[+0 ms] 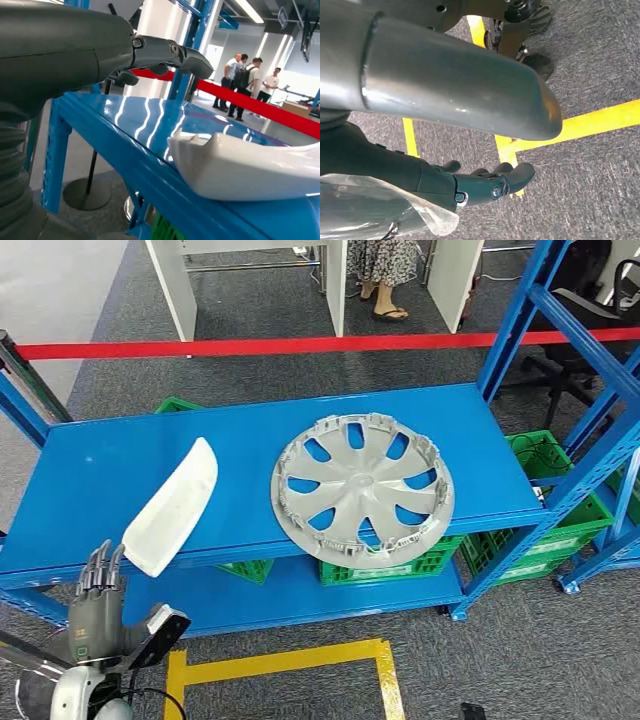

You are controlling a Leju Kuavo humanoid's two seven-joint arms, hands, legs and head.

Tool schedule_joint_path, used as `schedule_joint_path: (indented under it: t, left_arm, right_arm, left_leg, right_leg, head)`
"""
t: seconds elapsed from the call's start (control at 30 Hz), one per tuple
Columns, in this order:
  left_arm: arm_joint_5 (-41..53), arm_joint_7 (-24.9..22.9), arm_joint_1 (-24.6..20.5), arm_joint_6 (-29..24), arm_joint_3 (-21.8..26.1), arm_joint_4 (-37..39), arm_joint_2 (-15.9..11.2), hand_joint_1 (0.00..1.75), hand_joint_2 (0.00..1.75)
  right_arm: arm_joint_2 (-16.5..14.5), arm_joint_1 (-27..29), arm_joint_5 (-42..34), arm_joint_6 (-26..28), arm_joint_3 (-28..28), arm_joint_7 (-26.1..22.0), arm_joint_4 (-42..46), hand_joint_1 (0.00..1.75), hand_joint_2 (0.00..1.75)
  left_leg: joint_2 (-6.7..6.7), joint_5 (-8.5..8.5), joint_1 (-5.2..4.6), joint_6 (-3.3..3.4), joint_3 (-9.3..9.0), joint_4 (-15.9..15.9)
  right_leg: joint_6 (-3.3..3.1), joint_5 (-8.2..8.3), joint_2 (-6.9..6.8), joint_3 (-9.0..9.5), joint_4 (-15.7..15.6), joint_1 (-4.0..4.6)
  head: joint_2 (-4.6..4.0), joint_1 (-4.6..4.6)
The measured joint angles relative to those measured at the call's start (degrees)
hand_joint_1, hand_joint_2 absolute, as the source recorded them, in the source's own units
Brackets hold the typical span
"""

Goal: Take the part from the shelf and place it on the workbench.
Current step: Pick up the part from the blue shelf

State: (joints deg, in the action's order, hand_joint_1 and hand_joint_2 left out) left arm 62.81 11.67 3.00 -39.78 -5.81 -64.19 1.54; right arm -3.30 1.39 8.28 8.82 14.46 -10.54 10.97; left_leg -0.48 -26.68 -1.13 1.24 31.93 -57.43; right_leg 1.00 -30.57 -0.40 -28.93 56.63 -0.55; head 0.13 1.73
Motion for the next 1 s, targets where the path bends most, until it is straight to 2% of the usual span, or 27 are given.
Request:
schedule_joint_path:
  t: [0.4,0.67,1.0]
  left_arm:
    - [2.26,-1.9,-3.18,0.21,-0.04,2.69,-0.88,0.0,1.75]
    - [3.4,-2.49,-3.69,0.42,-0.13,3.63,-0.95,0.0,1.75]
    - [5.43,-3.71,-6.91,2.24,-1.43,5.82,-0.98,0.0,1.75]
  right_arm:
    - [0.56,-0.04,1.3,-0.36,0.34,0.28,0.0,0.0,0.0]
    - [0.64,-0.07,1.87,-0.39,0.37,0.35,0.0,0.0,0.0]
    - [0.85,-0.21,3.92,-0.69,0.43,0.98,0.0,0.0,0.0]
  left_leg:
    - [0.01,0.01,0.0,0.0,0.0,-0.04]
    - [0.02,0.01,0.0,0.0,0.0,-0.04]
    - [0.02,0.01,0.0,0.0,0.01,-0.06]
  right_leg:
    - [0.01,0.01,0.03,0.59,0.01,0.0]
    - [0.01,0.01,0.02,0.22,0.01,0.0]
    - [0.02,0.02,0.03,0.35,0.01,0.0]
  head:
    - [0.0,0.0]
    - [0.0,0.0]
    - [0.0,0.0]
